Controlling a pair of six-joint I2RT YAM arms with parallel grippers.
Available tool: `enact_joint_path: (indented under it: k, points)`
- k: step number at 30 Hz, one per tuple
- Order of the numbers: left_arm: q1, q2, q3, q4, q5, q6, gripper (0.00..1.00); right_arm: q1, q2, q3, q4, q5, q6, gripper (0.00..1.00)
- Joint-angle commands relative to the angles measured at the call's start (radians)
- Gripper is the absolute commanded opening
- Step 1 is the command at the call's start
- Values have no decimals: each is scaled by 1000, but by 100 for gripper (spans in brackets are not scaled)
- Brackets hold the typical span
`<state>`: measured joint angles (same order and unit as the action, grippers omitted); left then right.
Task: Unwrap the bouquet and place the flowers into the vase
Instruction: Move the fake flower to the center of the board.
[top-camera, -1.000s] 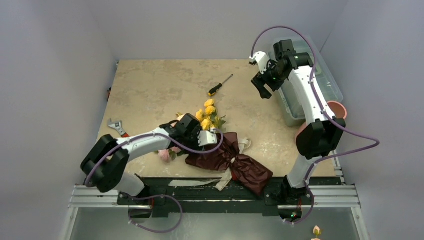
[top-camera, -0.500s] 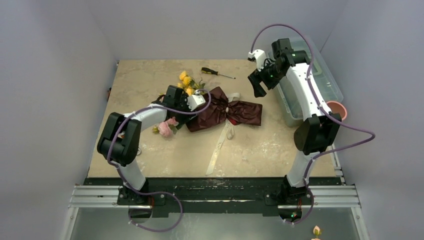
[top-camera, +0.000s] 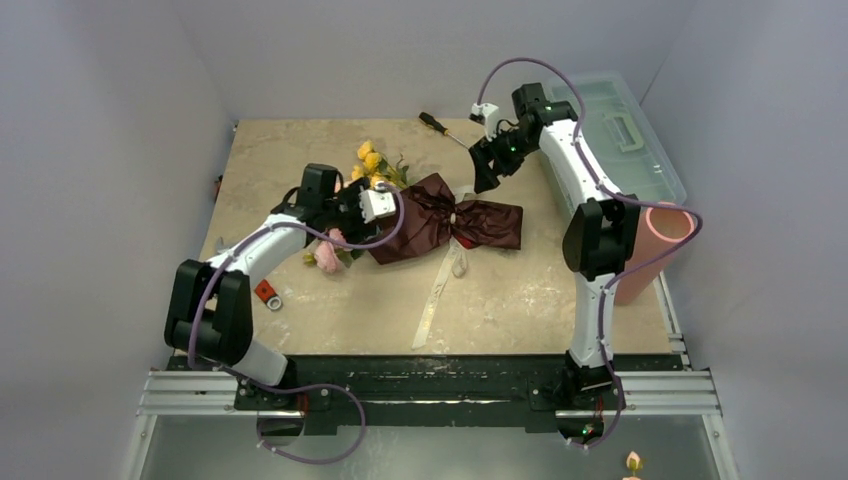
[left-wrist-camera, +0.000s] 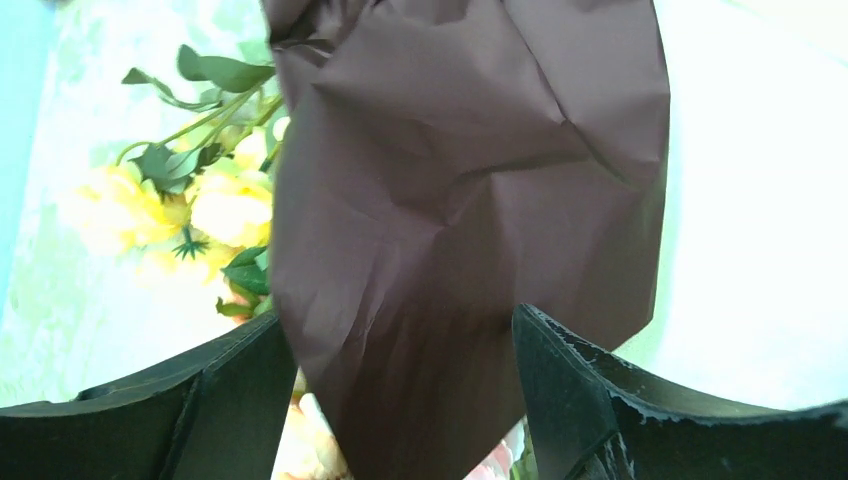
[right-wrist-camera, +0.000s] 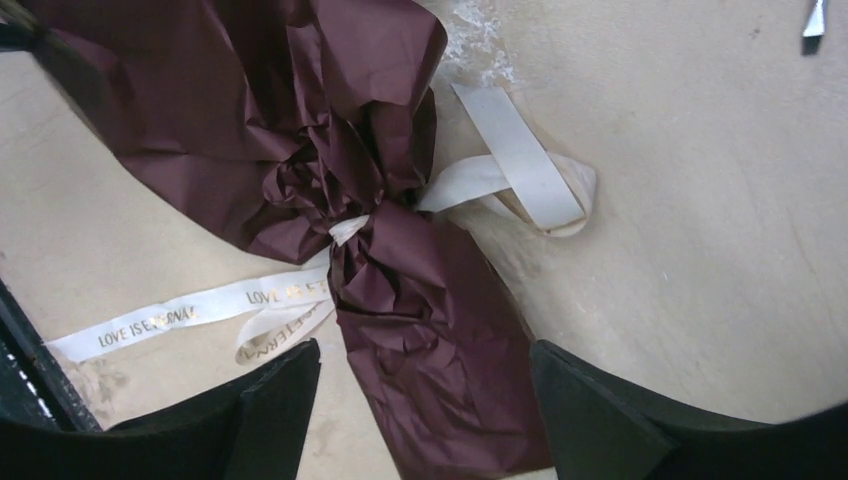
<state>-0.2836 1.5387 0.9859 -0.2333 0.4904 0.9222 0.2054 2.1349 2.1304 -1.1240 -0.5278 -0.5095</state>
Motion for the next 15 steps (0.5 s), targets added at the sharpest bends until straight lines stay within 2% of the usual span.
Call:
enact_joint_path:
  k: [1,3,5,10,15]
  points:
    - [42,-136,47,9,124,-214,74,31,-12,32,87,-51,28,76]
    - [42,-212,-10,-30,170,-273,73,38,-37,-30,167,-44,74,63]
    - [37,-304,-121,-12,182,-364,72,44,-48,-79,230,-37,93,58]
    - [-11,-402,-273,-23,177,-497,69,66,-2,-92,288,-67,104,50]
    - [-86,-370,-351,135,144,-763,70,106,72,-77,278,-87,98,50]
